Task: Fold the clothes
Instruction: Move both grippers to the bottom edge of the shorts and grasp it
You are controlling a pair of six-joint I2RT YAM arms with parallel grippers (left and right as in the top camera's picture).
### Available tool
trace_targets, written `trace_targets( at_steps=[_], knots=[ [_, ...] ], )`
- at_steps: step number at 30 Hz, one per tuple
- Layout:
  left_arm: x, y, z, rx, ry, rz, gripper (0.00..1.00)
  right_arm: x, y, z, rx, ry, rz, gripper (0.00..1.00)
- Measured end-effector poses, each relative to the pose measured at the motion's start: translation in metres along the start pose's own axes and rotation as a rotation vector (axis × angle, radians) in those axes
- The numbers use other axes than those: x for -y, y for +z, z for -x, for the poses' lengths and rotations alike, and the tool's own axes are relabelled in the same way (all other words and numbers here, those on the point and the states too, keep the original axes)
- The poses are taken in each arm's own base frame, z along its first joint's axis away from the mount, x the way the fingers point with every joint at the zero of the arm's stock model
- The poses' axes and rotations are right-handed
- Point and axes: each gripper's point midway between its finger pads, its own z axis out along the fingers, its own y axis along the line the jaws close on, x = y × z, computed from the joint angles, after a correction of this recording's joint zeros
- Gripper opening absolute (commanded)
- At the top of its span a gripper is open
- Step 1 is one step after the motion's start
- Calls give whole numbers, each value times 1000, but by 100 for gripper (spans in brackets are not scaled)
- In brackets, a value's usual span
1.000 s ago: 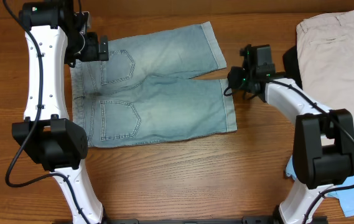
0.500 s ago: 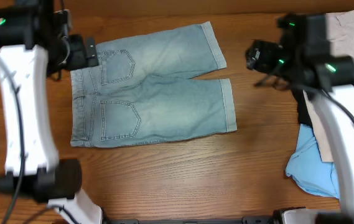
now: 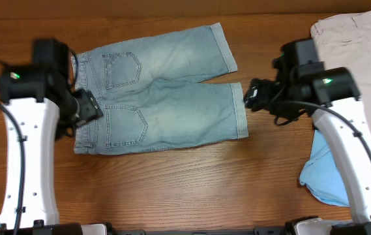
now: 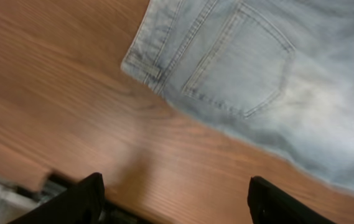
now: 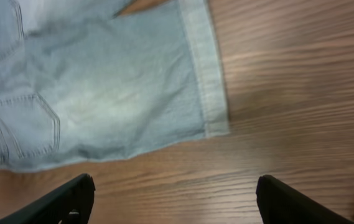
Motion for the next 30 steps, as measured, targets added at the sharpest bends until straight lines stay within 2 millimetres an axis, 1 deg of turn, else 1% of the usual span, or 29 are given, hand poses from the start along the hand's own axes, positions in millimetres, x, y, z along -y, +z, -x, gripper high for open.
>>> trace_targets(
  at_steps=[2,5,6,7,9,13,16,18,20,23,27,30],
  knots=[
    [-5,28,-9,-8,-77,16,78,-6,16,-10,-24,-24,7,91],
    [-14,63,-24,-24,-207,37,76,-10,34,-24,-55,-48,8,91],
    [-16,70,-26,-22,-237,39,73,-9,37,-27,-62,-51,7,91],
    [-19,83,-28,-23,-293,46,69,-8,41,-29,-67,-52,4,91],
    [-21,100,-29,-9,-364,42,64,-7,47,-28,-60,-57,8,91],
    [-29,131,-30,17,-465,37,60,2,61,-38,-86,-56,-6,91],
    [-33,146,-22,62,-513,24,57,6,71,-43,-94,-58,-10,90],
    [-36,153,-17,94,-538,15,53,8,76,-46,-97,-61,-10,90],
    [-40,158,-13,115,-564,13,50,10,80,-47,-99,-62,-9,90],
    [-45,163,-11,138,-581,18,47,12,84,-51,-107,-64,-9,90],
    [-45,170,0,181,-588,16,38,13,86,-53,-113,-62,-10,89],
    [-44,181,4,179,-588,30,35,12,86,-53,-111,-64,-9,89]
  ],
)
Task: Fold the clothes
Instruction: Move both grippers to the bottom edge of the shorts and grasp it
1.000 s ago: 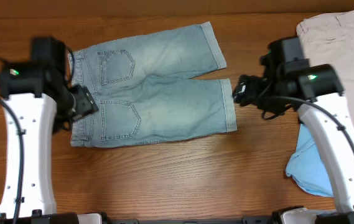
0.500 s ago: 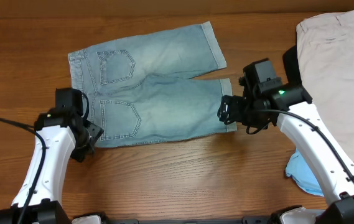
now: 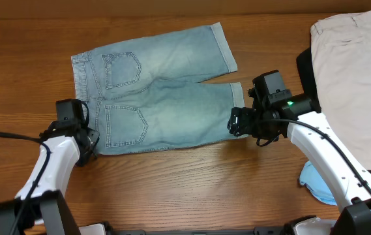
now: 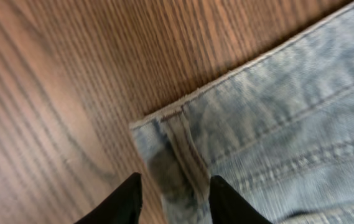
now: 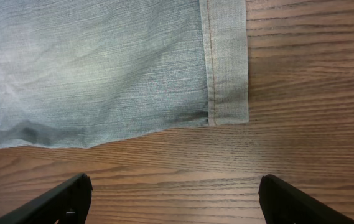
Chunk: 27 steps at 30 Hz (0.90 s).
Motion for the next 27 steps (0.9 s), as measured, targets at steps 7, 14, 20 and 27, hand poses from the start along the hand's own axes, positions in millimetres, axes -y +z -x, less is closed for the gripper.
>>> trace_targets(
  at_steps=[7,14,20,27],
  knots=[
    [-1,22,-5,-26,4,40,35,-6,1,-3,-4,-22,4,89],
    [0,22,-5,-26,-14,34,4,-14,3,-8,-12,-49,12,84],
    [0,22,-5,-38,25,28,4,-10,3,-16,-42,28,-8,68],
    [0,22,-6,-46,39,25,4,5,24,-22,-28,228,-46,63]
  ],
)
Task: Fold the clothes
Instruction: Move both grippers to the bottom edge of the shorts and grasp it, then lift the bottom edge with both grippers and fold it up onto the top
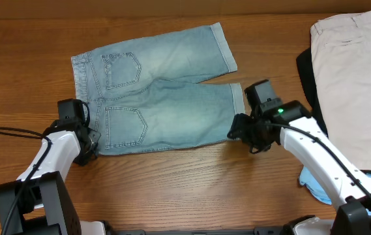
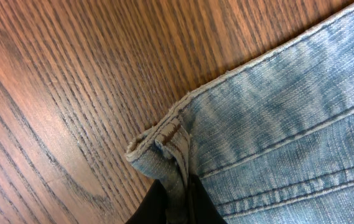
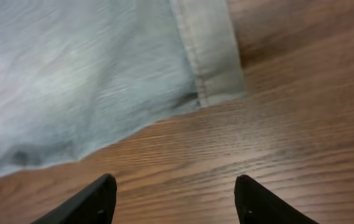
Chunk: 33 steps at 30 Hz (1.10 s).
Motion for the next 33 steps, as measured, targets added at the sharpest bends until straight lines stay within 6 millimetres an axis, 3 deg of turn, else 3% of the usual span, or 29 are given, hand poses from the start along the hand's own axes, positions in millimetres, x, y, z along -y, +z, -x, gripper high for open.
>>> trace_targets(
  at_steps=[5,13,17,21,23,30,33],
  knots=[
    [0,0,0,-2,8,-1,4,6,27,-2,33,45,20,57],
    [0,0,0,-2,11,-1,4,8,57,16,111,66,26,52],
    [0,0,0,-2,11,-1,4,18,74,14,83,78,-23,41],
    [0,0,0,-2,10,-1,4,18,76,23,115,87,-18,31],
    [0,0,0,-2,11,-1,4,17,77,32,142,93,-9,4],
    [-2,-5,-4,-38,40,20,4,28,77,31,116,116,-44,4],
    [-11,-20,-13,-123,103,89,4,42,69,23,71,130,-91,4]
  ],
)
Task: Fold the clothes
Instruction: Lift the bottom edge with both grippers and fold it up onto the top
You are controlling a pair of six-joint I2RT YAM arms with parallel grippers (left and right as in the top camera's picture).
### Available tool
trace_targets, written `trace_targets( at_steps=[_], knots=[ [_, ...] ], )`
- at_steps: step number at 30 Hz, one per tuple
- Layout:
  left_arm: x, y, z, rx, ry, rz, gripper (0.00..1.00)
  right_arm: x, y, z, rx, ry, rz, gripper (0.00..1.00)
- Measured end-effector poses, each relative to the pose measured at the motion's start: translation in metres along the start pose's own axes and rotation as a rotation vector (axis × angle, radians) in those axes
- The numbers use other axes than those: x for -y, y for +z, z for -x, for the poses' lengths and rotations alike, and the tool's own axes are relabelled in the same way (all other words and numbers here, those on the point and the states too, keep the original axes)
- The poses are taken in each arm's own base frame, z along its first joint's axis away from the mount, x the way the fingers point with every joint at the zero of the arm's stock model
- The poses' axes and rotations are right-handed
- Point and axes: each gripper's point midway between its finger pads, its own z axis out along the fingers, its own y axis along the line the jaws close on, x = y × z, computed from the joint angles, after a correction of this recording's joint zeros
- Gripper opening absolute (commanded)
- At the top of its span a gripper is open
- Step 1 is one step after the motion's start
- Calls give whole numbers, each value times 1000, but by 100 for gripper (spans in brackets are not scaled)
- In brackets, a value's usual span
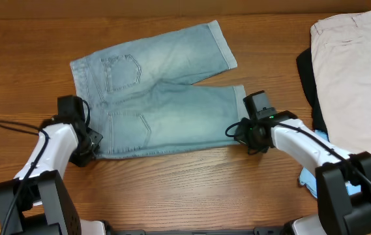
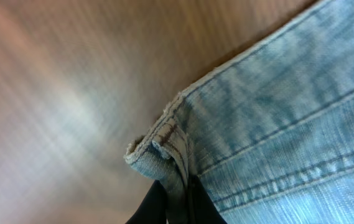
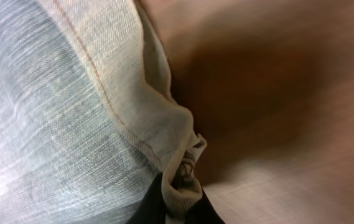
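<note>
Light blue denim shorts lie spread flat on the wooden table, back pockets up, waistband at the left, legs to the right. My left gripper is shut on the near waistband corner, pinched between the black fingers. My right gripper is shut on the near leg's hem corner, which bunches between its fingers. Both corners look slightly lifted off the wood.
At the far right lie beige trousers over a dark garment, with a light blue cloth below them near the right arm. Bare wood runs along the near side of the shorts.
My right gripper, open beside the hem corner before, is now shut on it. My left gripper stays shut on the waistband corner, and the shorts' near edge has shifted slightly.
Both grippers were open and high above the shorts' near corners. Then they were low at the table, open at the waistband corner and hem corner. The left one then shut on the waistband corner, and now the right one holds the hem corner too.
</note>
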Motion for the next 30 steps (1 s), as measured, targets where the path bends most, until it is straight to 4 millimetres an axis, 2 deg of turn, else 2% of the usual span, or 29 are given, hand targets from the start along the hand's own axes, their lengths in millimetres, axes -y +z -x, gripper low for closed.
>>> trace_targets(
  at_steps=[3,9,11,13,18,21,25,30],
  knots=[
    [-1,-28,0,-53,54,36,4,10,-20,-1,-23,4,-22,4],
    [3,-97,10,-95,136,38,4,-3,-101,14,70,-32,75,4],
    [0,-113,8,-112,155,51,4,-3,-124,13,98,-46,101,4],
    [-5,-124,5,-130,174,68,4,1,-137,6,100,-56,108,4],
    [-24,-131,-10,-199,190,140,4,17,-145,-19,27,-60,73,4],
    [-29,-135,-12,-194,189,146,4,17,-146,-19,29,-69,78,4],
    [-36,-138,-11,-150,156,144,4,-7,-151,7,142,-97,167,4],
    [-37,-124,-8,-84,76,131,4,-46,-160,53,321,-147,300,4]
  ],
)
